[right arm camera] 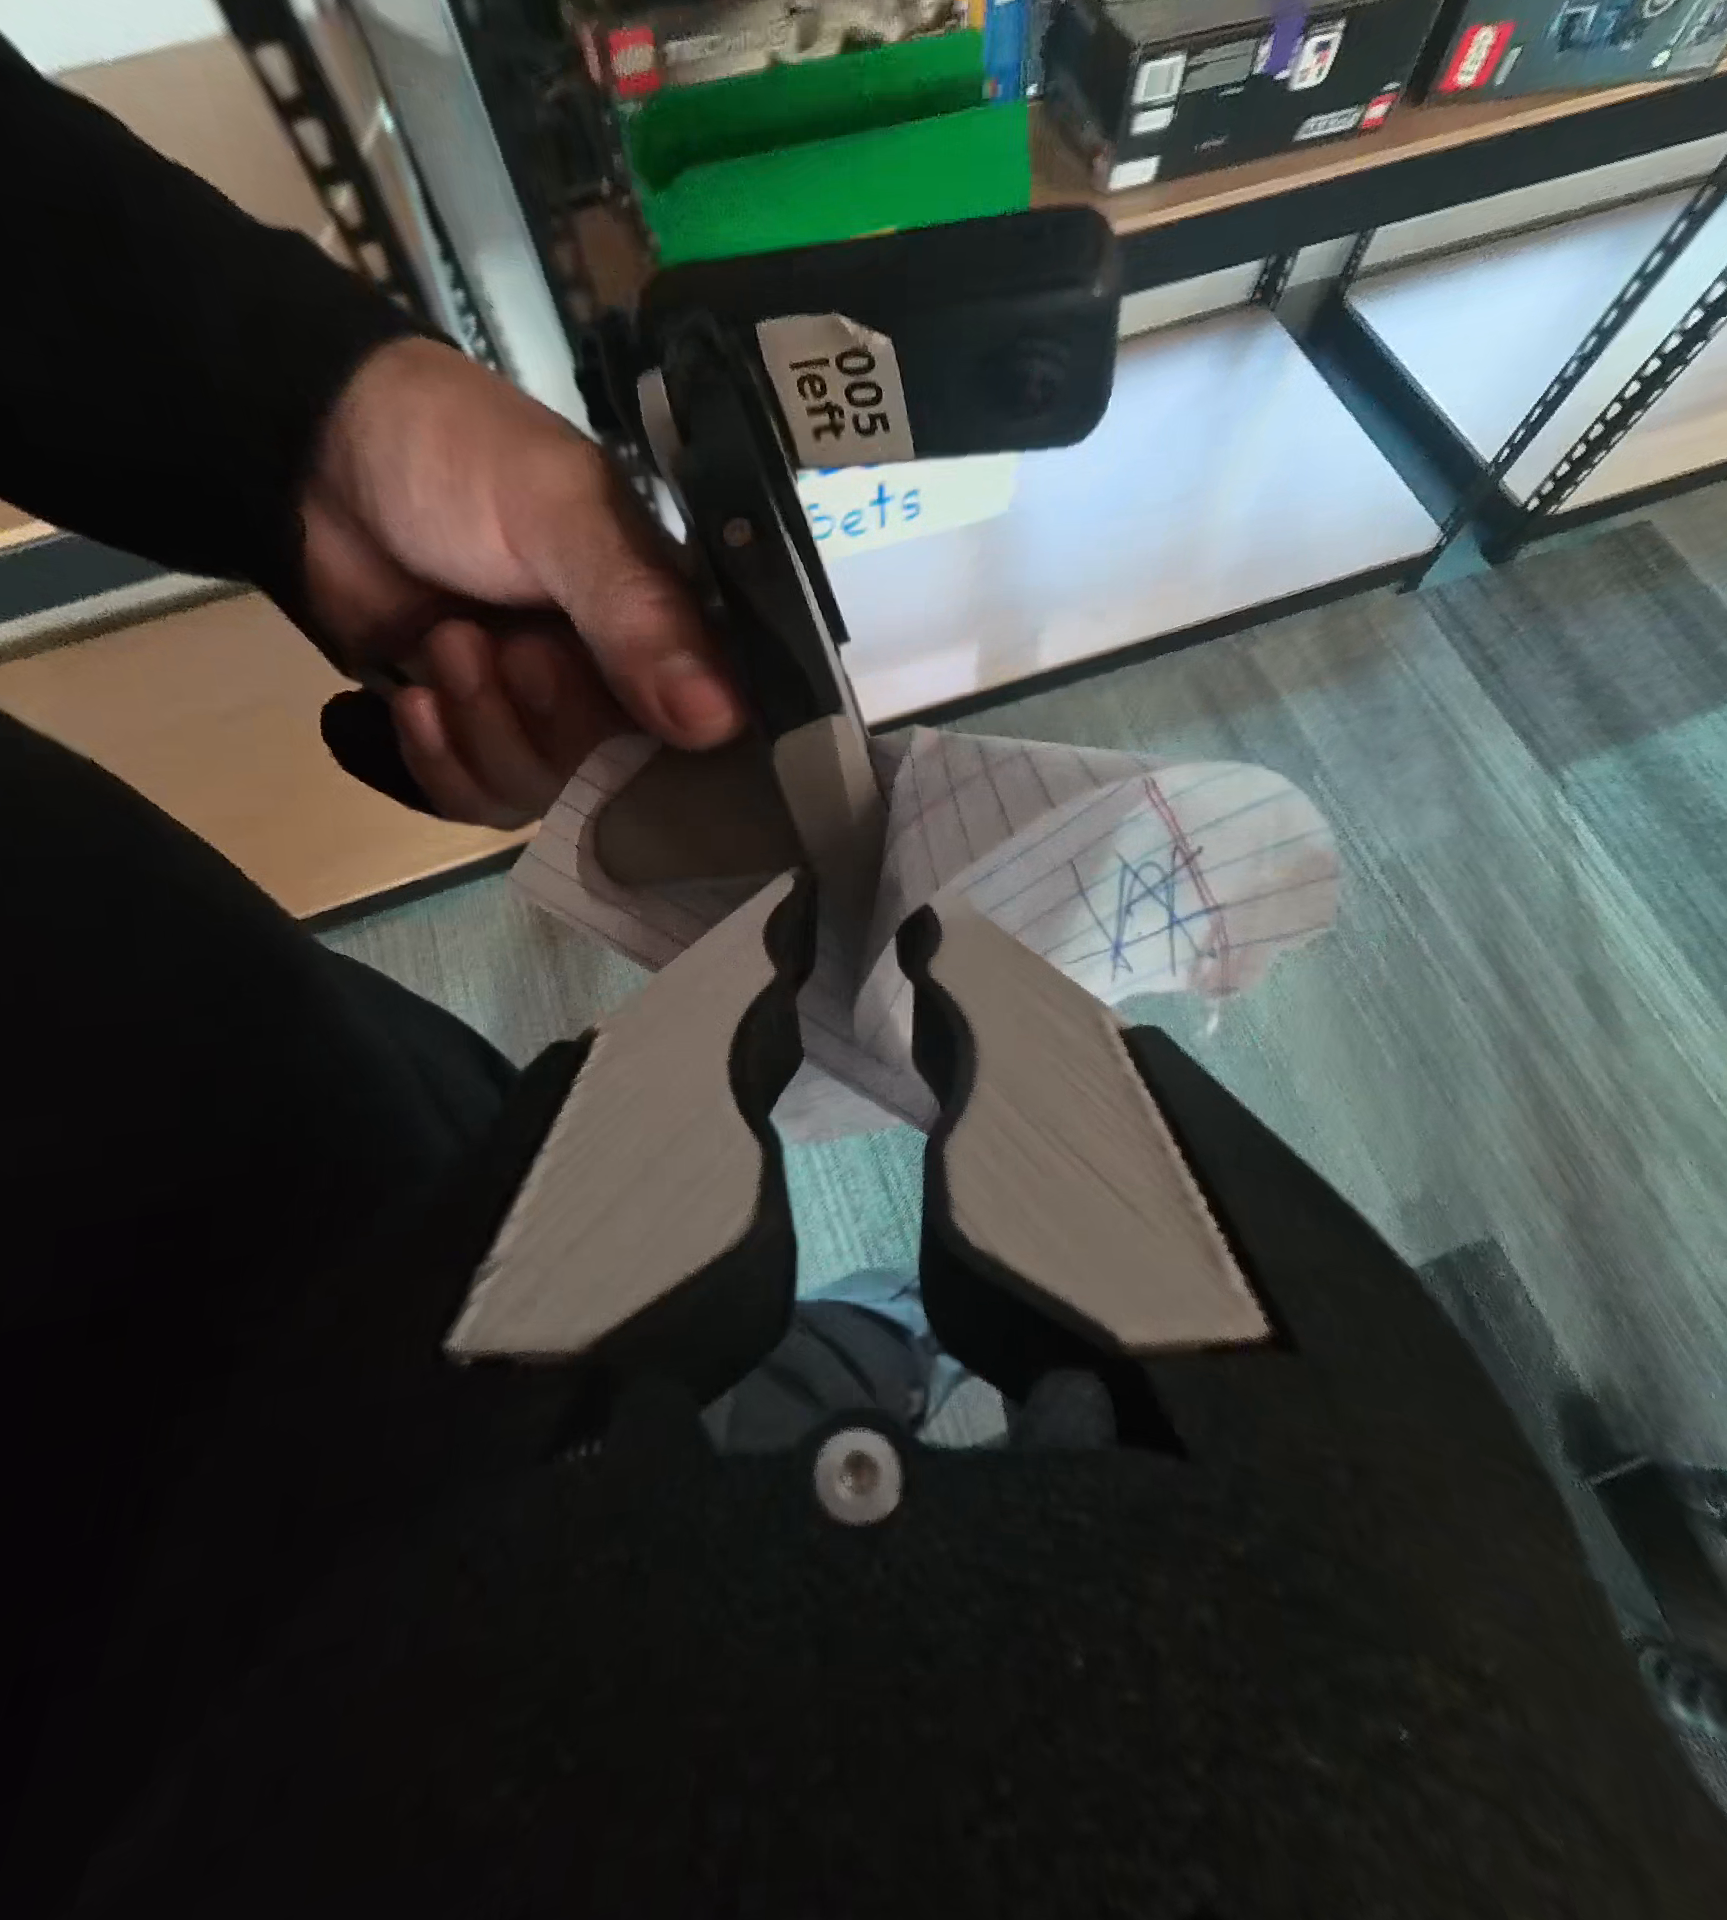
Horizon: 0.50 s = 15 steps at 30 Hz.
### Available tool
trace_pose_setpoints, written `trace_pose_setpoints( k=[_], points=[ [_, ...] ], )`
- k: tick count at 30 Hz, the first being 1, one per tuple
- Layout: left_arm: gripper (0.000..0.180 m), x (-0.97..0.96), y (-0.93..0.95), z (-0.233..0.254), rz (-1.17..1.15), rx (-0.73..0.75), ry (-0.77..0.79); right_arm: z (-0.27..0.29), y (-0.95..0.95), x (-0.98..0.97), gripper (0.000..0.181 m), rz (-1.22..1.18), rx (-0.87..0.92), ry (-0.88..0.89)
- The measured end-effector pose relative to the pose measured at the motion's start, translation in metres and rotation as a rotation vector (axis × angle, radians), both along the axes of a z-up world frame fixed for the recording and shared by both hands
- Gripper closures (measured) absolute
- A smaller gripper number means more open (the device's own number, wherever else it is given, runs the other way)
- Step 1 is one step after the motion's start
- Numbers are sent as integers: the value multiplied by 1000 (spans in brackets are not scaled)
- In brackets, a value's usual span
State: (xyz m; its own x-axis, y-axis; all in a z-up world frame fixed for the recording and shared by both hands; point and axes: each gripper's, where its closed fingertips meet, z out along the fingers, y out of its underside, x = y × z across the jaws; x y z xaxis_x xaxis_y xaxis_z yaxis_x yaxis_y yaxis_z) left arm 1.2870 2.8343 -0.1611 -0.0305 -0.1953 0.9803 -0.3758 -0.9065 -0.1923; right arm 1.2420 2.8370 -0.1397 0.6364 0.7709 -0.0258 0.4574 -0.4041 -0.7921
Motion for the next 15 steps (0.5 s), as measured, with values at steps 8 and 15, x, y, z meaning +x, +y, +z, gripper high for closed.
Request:
trace_pose_setpoints(
  k=[8, 15],
  points=[
    [172, 79, 212, 7, 31, 74, 73, 9, 209, 89, 179, 114, -69, 183],
    [180, 115, 367, 56, 137, 253, -75, 54, 376, 155, 181, 226, -64, 210]
  ],
)
